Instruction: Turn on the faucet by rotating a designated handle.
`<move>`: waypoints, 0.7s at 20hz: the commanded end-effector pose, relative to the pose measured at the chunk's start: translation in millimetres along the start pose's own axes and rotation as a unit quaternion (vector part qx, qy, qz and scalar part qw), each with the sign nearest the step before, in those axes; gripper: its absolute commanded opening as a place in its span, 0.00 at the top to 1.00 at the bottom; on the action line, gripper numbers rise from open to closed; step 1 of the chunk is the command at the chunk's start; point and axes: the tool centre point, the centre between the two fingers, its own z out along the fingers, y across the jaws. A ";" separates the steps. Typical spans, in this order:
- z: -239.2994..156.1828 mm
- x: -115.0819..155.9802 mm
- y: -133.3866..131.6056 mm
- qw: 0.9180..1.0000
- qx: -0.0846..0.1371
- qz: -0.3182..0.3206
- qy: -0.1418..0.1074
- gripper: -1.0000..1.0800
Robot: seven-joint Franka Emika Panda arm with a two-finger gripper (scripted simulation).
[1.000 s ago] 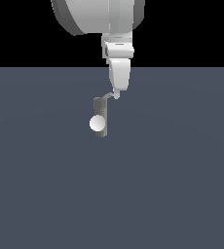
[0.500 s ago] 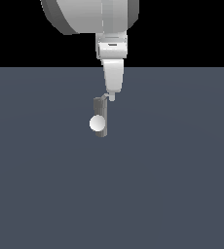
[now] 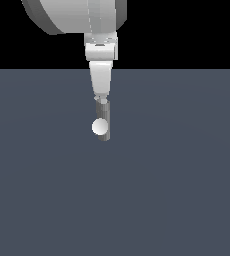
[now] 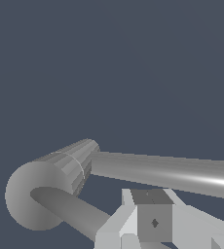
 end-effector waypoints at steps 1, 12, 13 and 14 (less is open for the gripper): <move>2.2 -10.0 -2.9 1.000 -0.002 -0.004 -0.001 1.00; 10.9 -63.0 -23.6 1.000 -0.011 -0.018 -0.003 1.00; 11.6 -67.5 -25.3 1.000 -0.012 -0.019 -0.003 1.00; 12.4 -72.1 -27.0 1.000 -0.013 -0.020 -0.003 1.00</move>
